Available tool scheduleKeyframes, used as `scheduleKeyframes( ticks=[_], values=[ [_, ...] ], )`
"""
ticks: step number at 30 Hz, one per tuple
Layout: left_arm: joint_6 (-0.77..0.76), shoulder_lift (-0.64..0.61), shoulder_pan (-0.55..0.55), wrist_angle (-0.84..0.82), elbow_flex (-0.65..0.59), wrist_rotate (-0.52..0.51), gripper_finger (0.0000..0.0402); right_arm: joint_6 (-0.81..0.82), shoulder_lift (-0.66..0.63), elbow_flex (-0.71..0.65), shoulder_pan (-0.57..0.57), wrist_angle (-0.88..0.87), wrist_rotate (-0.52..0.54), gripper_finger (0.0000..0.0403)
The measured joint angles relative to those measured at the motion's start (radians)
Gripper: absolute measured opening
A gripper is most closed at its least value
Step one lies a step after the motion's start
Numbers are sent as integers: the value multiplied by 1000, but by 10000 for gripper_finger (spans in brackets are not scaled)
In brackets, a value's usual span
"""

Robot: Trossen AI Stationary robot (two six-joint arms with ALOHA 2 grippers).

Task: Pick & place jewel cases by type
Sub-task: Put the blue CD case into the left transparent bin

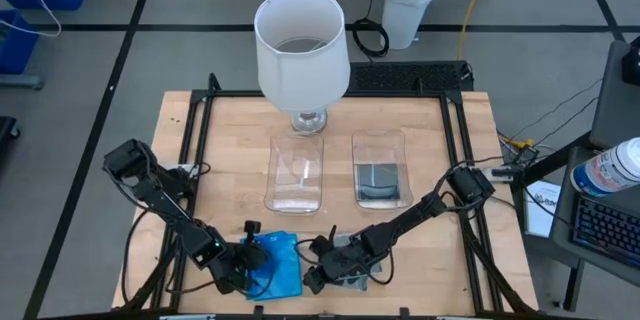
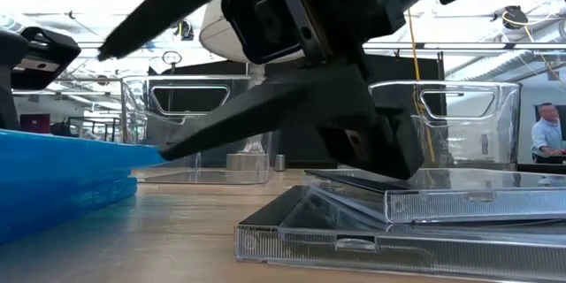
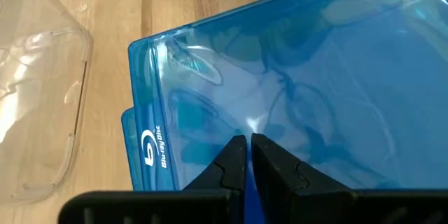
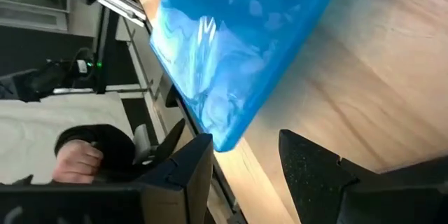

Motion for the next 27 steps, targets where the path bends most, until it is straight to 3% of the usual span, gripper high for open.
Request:
scheduleKeyframes(
  ticks=[11,18,27],
  values=[
    [23,0,2,21,-2,4,35,21,40,90,7,15,17,155],
    [23,0,1,21,-2,4,35,53,43,132,28,-159,40,155],
    [23,0,1,21,-2,2,35,123,98,152,53,-43,62,155]
  ],
)
